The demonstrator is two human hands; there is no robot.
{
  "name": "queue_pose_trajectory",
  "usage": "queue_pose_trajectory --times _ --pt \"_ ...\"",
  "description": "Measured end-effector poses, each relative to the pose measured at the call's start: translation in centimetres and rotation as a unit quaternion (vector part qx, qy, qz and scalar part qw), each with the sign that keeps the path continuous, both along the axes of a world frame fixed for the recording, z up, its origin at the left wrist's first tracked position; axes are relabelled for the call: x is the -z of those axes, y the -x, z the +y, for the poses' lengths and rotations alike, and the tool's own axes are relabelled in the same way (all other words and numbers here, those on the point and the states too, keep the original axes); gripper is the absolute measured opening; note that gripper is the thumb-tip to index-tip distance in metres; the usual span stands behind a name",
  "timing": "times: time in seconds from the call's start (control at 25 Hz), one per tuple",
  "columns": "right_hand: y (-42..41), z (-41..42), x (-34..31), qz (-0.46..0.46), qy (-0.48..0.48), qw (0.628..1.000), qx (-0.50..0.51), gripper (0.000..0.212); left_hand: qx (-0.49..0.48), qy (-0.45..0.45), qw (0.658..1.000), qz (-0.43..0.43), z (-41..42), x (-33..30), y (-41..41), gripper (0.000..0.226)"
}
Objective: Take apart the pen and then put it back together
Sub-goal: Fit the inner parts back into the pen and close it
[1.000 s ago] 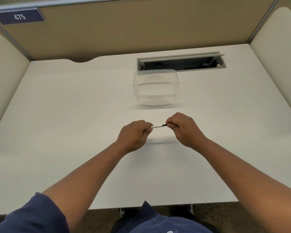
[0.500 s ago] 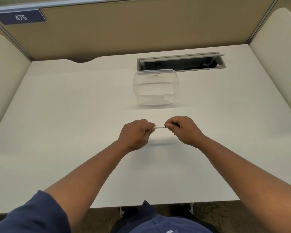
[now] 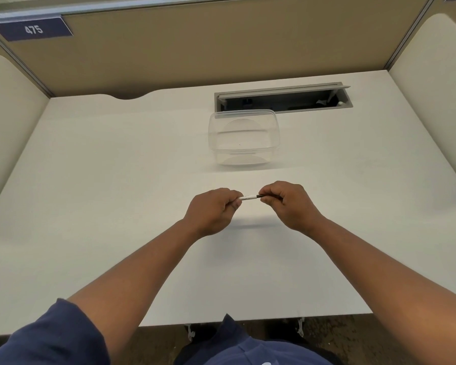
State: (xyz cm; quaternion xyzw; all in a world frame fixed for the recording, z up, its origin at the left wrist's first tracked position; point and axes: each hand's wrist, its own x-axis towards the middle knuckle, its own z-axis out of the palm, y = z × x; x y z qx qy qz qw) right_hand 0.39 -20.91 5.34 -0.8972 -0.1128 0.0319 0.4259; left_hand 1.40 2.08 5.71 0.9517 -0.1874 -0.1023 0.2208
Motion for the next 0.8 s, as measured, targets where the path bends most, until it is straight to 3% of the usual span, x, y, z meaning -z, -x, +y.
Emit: queue_pose_trajectory --times 0.28,0.48,0.6,0.8 --pt "0.0 0.1 0.6 -0.102 0.062 0.991 -0.054 0.013 -0.009 0.001 1.0 0.009 -0.2 -0.4 0.0 0.029" --pt "0.1 0.4 0.6 -0.093 0.077 0.991 -0.051 0.016 -0.016 0.003 1.0 0.016 -0.3 -0.5 0.0 0.027" --pt "0.0 0.6 0.2 -0.046 0.074 0.995 -0.047 0.017 -0.017 0.006 1.0 0.009 -0.4 -0.6 0.1 0.026" --pt "0.3 1.4 -1.1 0.118 0.011 0.993 -0.018 0.031 -0.012 -0.003 1.0 -0.019 -0.7 0.1 0.5 0.027"
